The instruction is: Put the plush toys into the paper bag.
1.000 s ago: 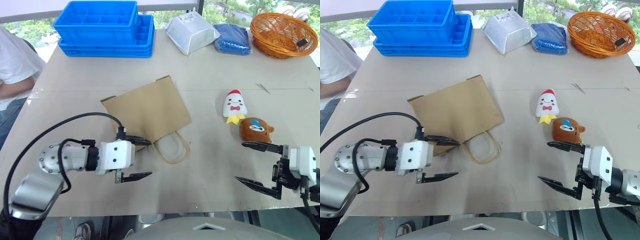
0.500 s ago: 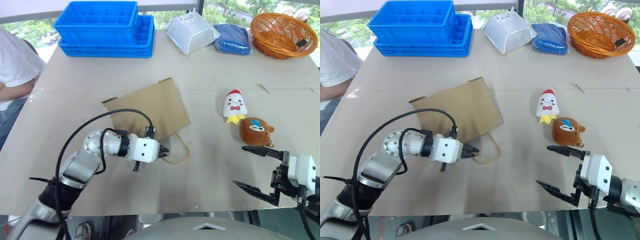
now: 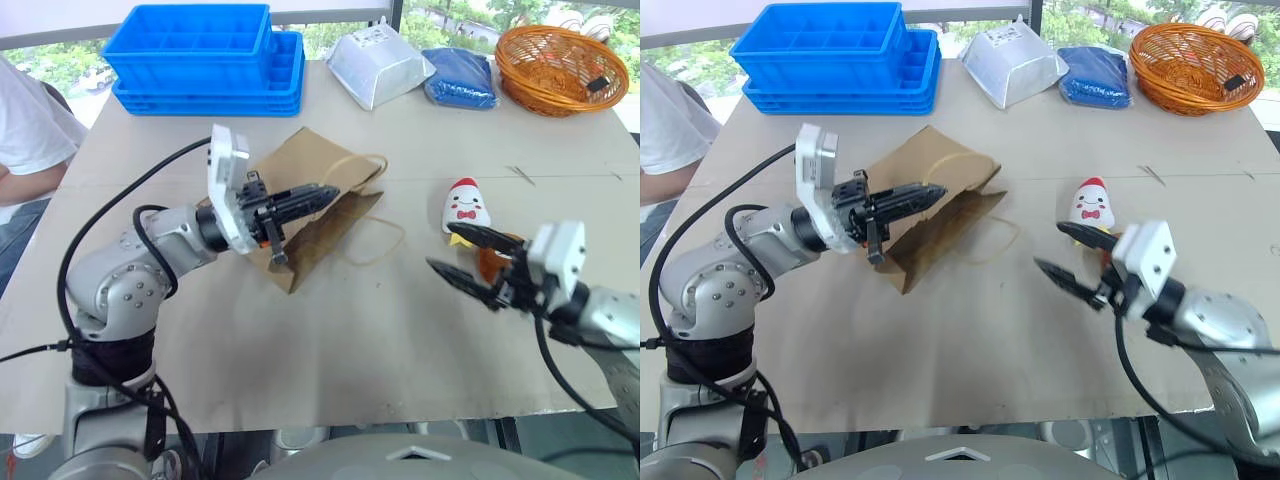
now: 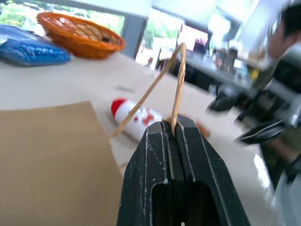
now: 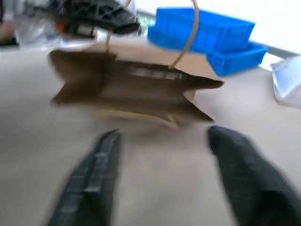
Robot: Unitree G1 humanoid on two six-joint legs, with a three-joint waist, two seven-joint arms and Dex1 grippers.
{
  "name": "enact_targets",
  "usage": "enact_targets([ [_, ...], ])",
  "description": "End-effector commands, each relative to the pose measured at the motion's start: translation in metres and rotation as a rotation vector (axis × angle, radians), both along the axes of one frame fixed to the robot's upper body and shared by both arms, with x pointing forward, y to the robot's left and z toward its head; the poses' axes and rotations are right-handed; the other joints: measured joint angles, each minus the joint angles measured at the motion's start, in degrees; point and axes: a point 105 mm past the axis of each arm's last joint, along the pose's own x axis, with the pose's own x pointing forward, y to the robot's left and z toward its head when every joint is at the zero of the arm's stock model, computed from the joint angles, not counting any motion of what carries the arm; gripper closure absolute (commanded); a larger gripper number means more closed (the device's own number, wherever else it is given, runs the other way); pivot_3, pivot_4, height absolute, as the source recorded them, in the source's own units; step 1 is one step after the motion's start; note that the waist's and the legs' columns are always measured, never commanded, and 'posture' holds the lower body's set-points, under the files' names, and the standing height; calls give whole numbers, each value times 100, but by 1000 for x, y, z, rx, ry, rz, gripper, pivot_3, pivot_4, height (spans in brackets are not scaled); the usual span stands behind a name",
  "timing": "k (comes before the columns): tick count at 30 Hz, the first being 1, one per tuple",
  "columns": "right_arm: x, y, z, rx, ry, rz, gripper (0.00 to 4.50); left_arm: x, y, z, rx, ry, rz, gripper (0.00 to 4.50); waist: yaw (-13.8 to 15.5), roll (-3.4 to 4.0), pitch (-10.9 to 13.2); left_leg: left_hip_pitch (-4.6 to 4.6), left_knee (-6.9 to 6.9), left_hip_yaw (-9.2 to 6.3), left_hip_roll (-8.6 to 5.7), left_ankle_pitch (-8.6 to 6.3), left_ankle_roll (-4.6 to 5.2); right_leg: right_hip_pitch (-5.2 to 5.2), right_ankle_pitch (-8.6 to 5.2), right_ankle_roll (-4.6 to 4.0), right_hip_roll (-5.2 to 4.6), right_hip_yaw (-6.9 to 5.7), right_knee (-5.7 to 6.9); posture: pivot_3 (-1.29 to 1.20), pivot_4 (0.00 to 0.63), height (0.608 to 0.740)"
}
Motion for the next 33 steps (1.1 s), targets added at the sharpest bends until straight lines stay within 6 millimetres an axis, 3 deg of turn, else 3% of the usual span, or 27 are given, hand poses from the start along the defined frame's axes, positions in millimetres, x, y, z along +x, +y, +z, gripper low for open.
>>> enact_targets([
  [1, 20, 23, 11, 36, 20, 31, 3890, 0, -9, 11, -29, -16, -6, 4500, -8, 0, 1, -7, 0, -2, -1, 2, -3, -5, 0, -1, 0, -2, 0, 0, 150, 740],
  [2, 25, 27, 14, 36, 21, 36, 4310, 1, -11, 11, -26, -16, -8, 4500, -20, 1, 2, -7, 0, -1, -2, 10, -18, -5, 1, -1, -2, -1, -1, 0, 150, 740],
  [3, 29, 37, 18, 17, 9, 76, 4418, 2, -14, 12, -33, -14, -6, 4500, -32, 1, 2, -8, -1, 1, -3, 12, -22, -6, 1, -1, -3, 1, -1, 0, 150, 740],
  [7, 37, 67, 24, -65, -17, 190, 4418, 0, -21, 3, -3, -11, -23, 4500, -54, 1, 2, -9, -3, -3, -6, 13, -22, -5, 1, -1, -7, -3, -3, 0, 150, 740],
  [10, 40, 75, 20, -123, -11, 219, 4418, 2, -22, 2, -14, -10, -15, 4500, -51, 1, 2, -9, -6, -3, -6, 13, -23, -7, 1, -2, -7, -4, -3, 0, 150, 740],
  [14, 25, 57, 20, -144, 56, 283, 4418, 5, -20, 2, -15, -17, 17, 4500, -11, 1, 2, -17, -5, -12, -13, 12, -21, -7, 1, -1, -21, -13, -5, 0, 150, 740],
  [18, 12, 15, -11, -366, 134, 219, 4418, 6, -18, 1, -16, -21, 34, 4500, 40, 1, 2, -22, -6, -19, -31, -2, 3, -5, 0, 1, -43, -18, -11, 0, 150, 740],
  [21, -2, 5, -17, -389, 181, 242, 4418, 6, -18, 0, -16, -22, 36, 4500, 36, 2, 3, -20, -6, -8, -32, -2, 5, -6, 1, 2, -43, -15, -12, 0, 150, 740],
  [24, -10, 22, 3, -252, 139, 313, 4418, 6, -19, -2, -15, -22, 33, 4500, -50, 0, 3, -14, -8, -6, -25, -3, 7, -5, 0, 3, -36, -13, -9, 0, 150, 740],
  [28, -3, 56, 27, -94, 68, 352, 4418, 6, -20, -4, -9, -21, 21, 4500, -99, 1, 4, -2, -6, 5, -6, -1, 4, -3, 1, 1, -8, -1, -1, 0, 150, 740],
  [31, 18, 80, 22, -75, 54, 326, 4418, 7, -22, -4, -9, -20, 10, 4500, -69, 0, 3, -3, -6, -7, -4, 2, -1, -4, 1, -2, -1, -6, 1, 0, 150, 740],
  [33, 35, 85, 11, -97, 55, 262, 4418, 7, -23, -3, -17, -23, 8, 4500, -45, 0, 3, -8, -6, -7, -5, 4, -5, -6, 1, -2, -5, -7, -1, 0, 150, 740],
])
